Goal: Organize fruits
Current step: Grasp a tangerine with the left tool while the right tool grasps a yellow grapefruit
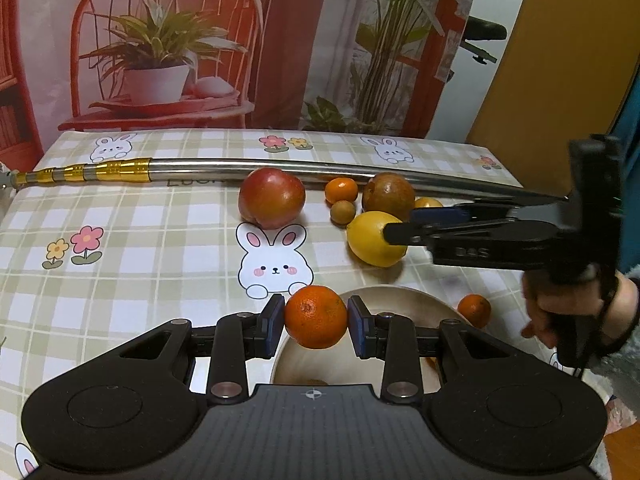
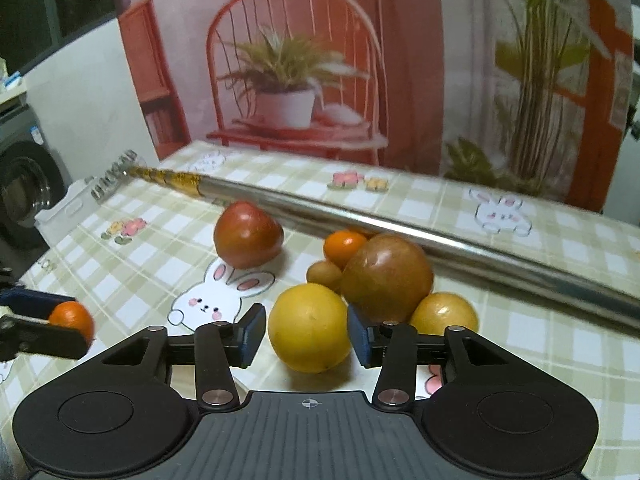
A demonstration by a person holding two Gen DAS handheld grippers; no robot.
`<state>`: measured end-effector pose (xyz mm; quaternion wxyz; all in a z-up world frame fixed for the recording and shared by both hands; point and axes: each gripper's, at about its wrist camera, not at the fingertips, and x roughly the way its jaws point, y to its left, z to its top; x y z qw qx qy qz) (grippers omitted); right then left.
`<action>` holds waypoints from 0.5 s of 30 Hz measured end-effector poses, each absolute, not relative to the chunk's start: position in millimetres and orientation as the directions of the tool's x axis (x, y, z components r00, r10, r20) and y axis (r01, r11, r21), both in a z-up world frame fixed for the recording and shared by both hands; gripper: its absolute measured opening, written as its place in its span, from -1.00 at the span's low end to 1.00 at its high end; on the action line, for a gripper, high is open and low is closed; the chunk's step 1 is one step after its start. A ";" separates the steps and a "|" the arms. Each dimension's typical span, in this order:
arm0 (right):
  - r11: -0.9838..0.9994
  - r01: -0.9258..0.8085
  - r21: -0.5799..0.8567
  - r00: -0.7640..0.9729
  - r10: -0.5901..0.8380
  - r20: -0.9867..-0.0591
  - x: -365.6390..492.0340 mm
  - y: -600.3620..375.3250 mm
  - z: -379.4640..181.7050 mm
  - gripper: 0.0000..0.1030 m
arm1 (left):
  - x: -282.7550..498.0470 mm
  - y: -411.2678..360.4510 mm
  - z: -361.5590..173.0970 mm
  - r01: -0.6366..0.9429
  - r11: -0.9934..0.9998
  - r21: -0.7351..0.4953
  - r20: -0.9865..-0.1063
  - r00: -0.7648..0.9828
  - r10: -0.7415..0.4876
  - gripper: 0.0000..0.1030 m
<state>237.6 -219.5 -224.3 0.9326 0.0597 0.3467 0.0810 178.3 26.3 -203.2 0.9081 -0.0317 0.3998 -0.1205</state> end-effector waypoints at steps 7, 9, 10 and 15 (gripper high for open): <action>0.968 -0.044 0.247 0.709 0.204 -0.675 256.4 -224.8 -240.3 0.03 | 176.9 29.5 -208.7 0.196 0.967 -0.164 -0.724 0.642 -0.253 -0.30; 0.958 -0.032 0.284 0.700 0.224 -0.679 260.5 -227.2 -244.4 0.02 | 176.4 30.1 -209.6 0.194 0.967 -0.167 -0.724 0.641 -0.254 -0.30; 0.954 -0.025 0.298 0.696 0.231 -0.680 262.6 -227.8 -246.2 0.01 | 176.2 30.3 -209.4 0.194 0.966 -0.168 -0.724 0.641 -0.255 -0.30; 0.951 -0.004 0.310 0.690 0.227 -0.687 266.5 -226.5 -250.6 0.00 | 175.4 30.2 -210.4 0.195 0.966 -0.171 -0.727 0.637 -0.257 -0.30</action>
